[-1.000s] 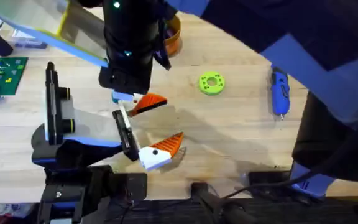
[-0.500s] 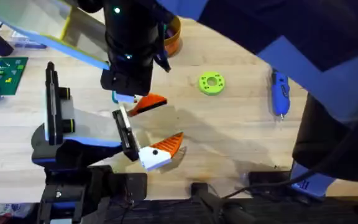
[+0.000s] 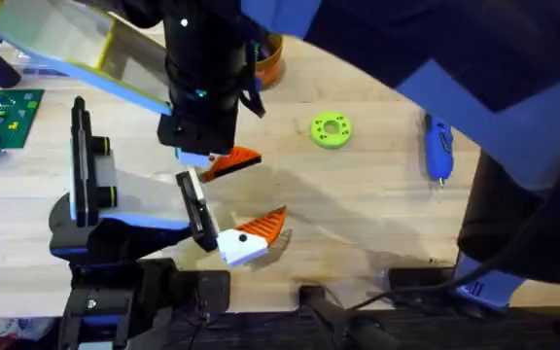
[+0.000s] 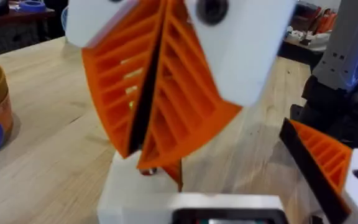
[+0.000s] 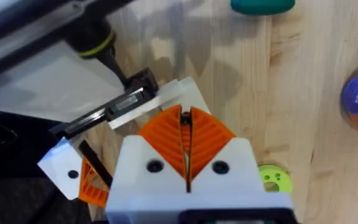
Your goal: Pick up the gripper from the table and insert it into the empty holder that is missing its gripper. Then pick up a screw, insert it into the mounting hole, and use the screwdriver to tighten it. Finally, clean up the table by picking up the vegetable and placing it into the bucket.
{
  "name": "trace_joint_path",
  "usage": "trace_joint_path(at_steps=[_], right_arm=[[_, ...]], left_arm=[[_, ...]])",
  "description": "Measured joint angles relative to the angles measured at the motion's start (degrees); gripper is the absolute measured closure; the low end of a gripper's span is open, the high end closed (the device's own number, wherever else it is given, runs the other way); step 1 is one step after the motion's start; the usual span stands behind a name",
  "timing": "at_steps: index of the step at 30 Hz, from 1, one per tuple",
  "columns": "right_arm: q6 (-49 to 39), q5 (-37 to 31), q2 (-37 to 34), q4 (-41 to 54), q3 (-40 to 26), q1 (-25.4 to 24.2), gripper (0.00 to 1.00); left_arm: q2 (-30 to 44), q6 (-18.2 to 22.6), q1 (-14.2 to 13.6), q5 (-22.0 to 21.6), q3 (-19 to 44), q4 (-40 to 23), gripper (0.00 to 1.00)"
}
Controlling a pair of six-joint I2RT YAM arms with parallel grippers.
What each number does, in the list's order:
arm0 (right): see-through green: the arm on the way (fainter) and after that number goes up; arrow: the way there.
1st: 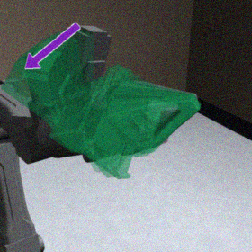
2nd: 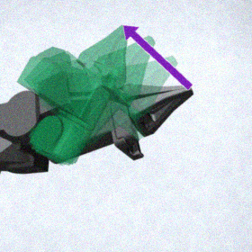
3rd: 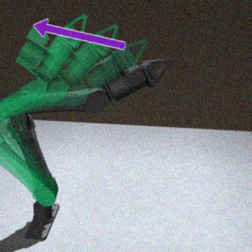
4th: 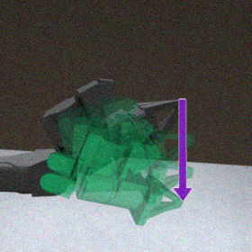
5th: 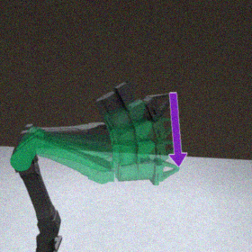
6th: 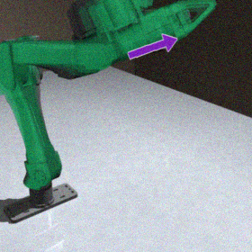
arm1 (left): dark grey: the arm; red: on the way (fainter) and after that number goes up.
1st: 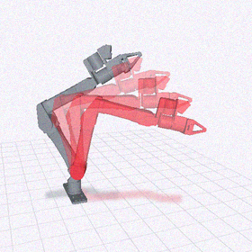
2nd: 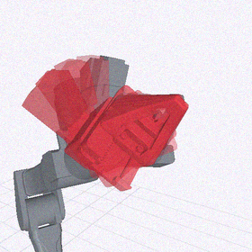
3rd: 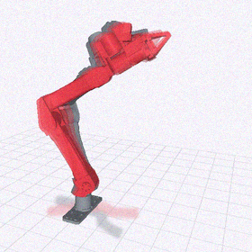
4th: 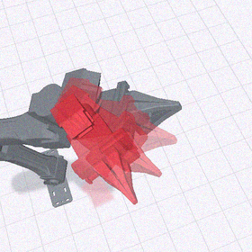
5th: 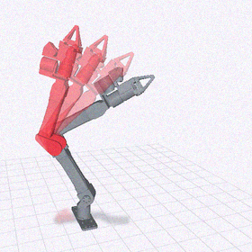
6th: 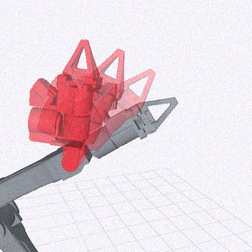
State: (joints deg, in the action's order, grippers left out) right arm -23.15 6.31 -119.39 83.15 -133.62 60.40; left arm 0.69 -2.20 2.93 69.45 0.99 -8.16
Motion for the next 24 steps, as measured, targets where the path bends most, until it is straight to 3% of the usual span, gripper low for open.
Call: trace_joint_path(at_steps=[24], right_arm=[[-2.21,0.63,0.00,-0.04,0.72,-0.70,0.991]], left_arm=[[0.00,0.00,-0.01,0.00,0.00,0.00,0.013]])
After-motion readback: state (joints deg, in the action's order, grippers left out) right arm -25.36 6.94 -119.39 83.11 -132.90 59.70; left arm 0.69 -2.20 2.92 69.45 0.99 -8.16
